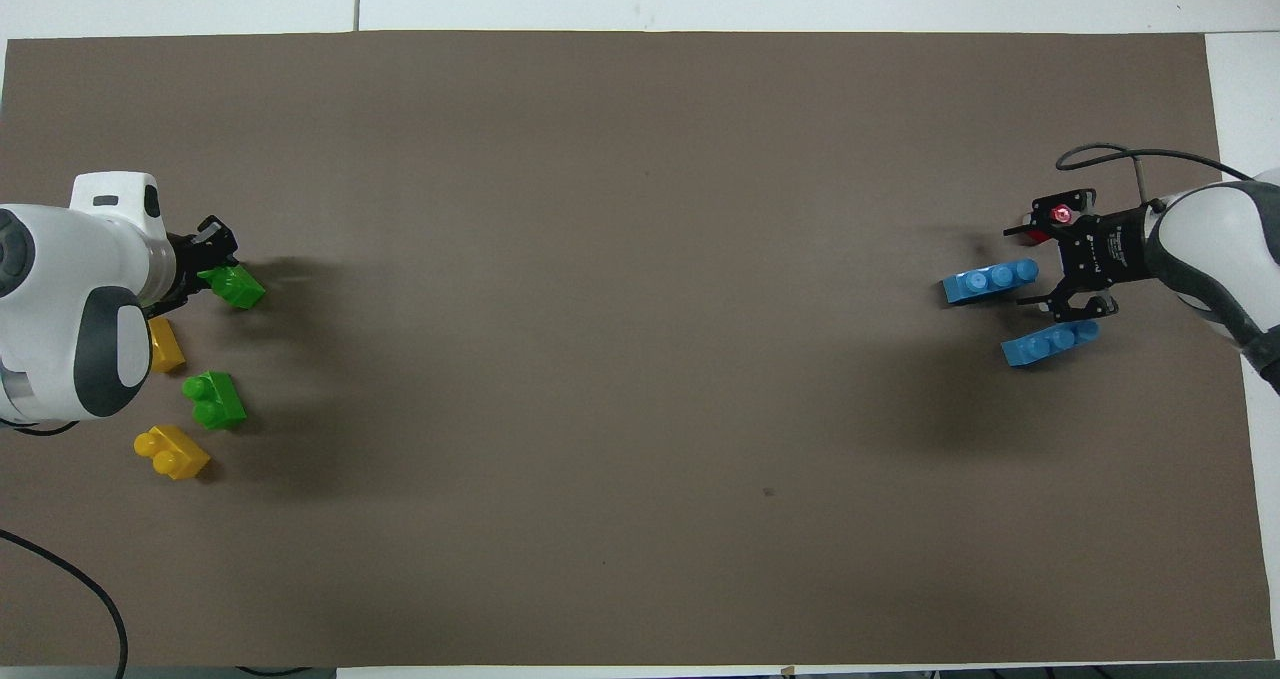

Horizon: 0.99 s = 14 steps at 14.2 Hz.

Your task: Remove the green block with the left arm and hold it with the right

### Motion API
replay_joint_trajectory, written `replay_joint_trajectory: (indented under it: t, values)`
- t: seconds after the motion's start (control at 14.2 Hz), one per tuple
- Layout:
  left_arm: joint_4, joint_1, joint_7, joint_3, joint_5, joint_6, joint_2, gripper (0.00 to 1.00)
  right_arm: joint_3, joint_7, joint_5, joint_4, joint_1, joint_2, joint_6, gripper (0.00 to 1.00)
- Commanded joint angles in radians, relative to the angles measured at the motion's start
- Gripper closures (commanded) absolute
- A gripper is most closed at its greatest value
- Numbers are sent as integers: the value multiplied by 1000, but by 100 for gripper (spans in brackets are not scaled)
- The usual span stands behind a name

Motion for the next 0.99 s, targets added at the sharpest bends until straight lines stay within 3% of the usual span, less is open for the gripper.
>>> replay_joint_trajectory:
  t: [0.0, 0.28, 0.49, 0.71, 0.92]
  values:
    - [11, -8, 15, 3, 23, 10, -5, 0, 4, 17, -90, 58, -2, -31, -61, 4]
    - [68, -8, 31, -2, 23, -103, -28, 0, 19, -19, -230, 164, -2, -38, -155, 4]
    - [214, -13, 109, -14, 17, -319, -20, 0, 30, -131, -264, 231, 0, -52, -237, 4]
    - [306, -34, 191, -32, 9, -468, -25, 0, 31, -292, -360, 238, 41, -113, -259, 4]
    - [424, -39, 274, -57, -15, -612, -26, 0, 31, -424, -374, 241, 69, -181, -317, 3]
